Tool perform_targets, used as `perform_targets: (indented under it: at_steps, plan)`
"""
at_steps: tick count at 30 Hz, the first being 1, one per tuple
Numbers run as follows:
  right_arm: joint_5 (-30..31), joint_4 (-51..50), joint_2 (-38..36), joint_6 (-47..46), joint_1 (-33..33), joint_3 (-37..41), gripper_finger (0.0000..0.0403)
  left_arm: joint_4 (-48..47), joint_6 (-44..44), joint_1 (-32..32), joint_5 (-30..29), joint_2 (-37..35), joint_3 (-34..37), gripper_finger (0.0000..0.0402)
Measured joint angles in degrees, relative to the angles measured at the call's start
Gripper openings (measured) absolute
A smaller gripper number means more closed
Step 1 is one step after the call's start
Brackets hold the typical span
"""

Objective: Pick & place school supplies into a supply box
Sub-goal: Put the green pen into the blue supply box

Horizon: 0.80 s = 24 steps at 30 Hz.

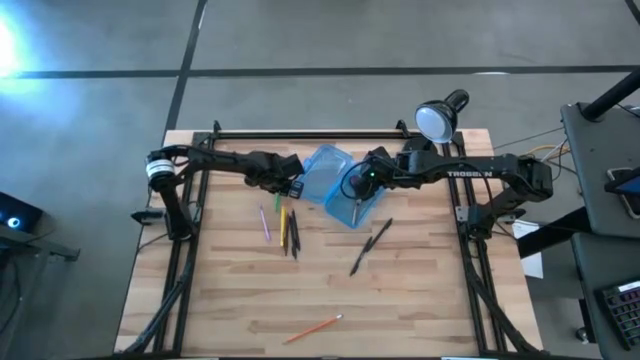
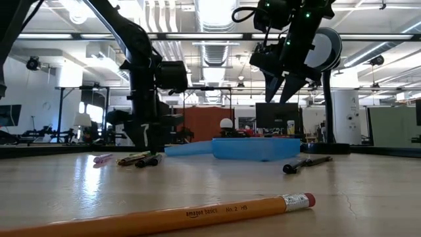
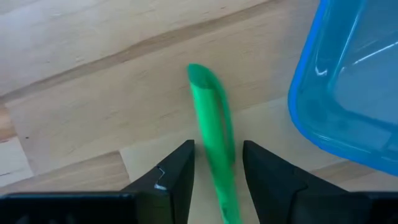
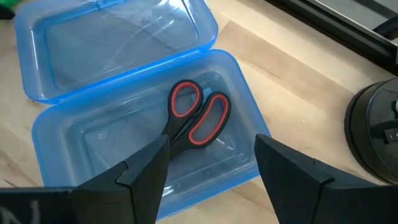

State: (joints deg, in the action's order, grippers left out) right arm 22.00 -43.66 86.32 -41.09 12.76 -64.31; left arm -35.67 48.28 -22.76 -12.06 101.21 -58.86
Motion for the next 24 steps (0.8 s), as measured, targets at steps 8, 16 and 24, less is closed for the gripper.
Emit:
perform_targets:
  at_steps: [8,16,24]
  plan:
    - [0.0,0.0,0.0,-0.3,0.0,0.0,0.0228,0.1,-2.4,0.8,0.2,0.7,0.8,0.012]
    - [0.0,-0.5,-0.7,-1.5,-0.1,0.0,0.0228,-0.4,-2.8,0.8,1.1,0.8,0.8,0.0073]
    - [3.1,-0.9,-5.9,-2.8,-0.5,0.0,0.0228,-2.5,-3.2,1.2,1.1,-0.3,1.1,0.0018]
